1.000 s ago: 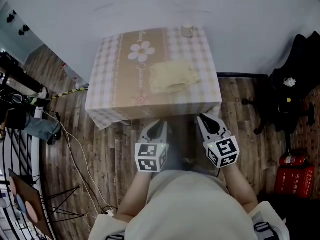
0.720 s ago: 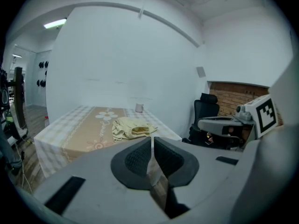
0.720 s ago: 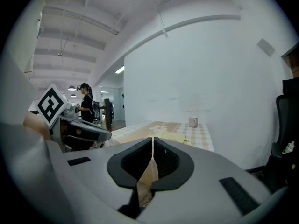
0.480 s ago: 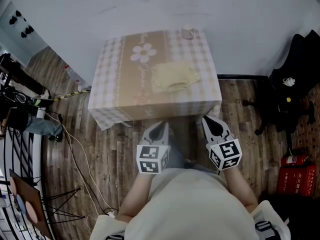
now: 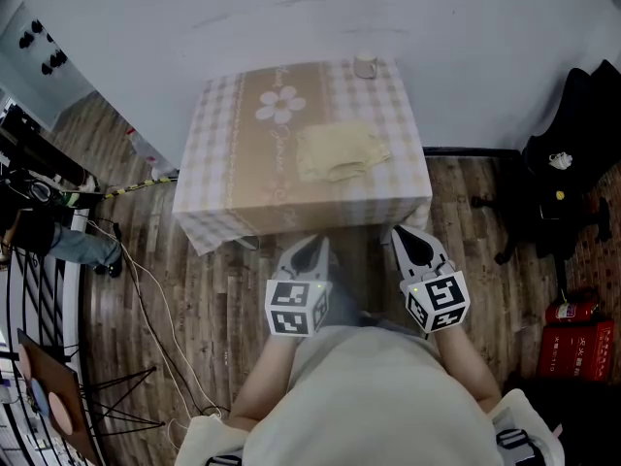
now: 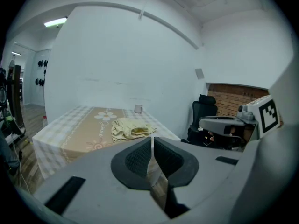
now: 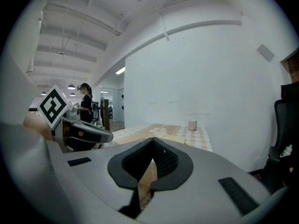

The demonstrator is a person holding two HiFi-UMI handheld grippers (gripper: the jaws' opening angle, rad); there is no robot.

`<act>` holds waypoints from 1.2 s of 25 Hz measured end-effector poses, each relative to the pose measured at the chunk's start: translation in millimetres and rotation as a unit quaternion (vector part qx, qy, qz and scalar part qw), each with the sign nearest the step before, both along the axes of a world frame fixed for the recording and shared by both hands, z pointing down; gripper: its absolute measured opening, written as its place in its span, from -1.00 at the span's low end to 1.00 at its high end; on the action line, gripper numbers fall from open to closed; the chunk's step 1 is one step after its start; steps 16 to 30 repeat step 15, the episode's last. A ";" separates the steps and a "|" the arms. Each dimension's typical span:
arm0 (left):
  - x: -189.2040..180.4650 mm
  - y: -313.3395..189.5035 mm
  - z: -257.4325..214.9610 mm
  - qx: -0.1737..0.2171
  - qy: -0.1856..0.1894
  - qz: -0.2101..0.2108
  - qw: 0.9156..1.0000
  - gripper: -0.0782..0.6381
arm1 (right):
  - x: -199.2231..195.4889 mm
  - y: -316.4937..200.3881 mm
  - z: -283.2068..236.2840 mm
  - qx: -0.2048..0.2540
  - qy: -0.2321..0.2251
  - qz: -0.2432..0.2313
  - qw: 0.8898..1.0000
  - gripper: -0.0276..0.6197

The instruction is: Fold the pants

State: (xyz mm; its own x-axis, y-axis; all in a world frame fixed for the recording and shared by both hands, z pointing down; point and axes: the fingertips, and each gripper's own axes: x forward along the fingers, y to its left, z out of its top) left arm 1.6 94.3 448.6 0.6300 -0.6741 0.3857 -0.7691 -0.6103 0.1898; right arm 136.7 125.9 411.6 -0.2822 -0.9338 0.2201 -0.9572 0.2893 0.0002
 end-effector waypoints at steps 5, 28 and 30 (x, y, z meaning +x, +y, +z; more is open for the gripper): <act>1.4 -0.2 -0.7 -0.002 0.001 0.002 1.000 -0.73 | -0.6 1.1 -3.1 0.004 -0.001 -0.001 1.000 -0.91; 2.1 0.4 -2.1 -0.003 0.005 0.008 1.000 -0.73 | -5.3 1.6 -4.8 0.008 -0.003 -0.011 1.000 -0.91; 2.1 0.4 -2.1 -0.003 0.005 0.008 1.000 -0.73 | -5.3 1.6 -4.8 0.008 -0.003 -0.011 1.000 -0.91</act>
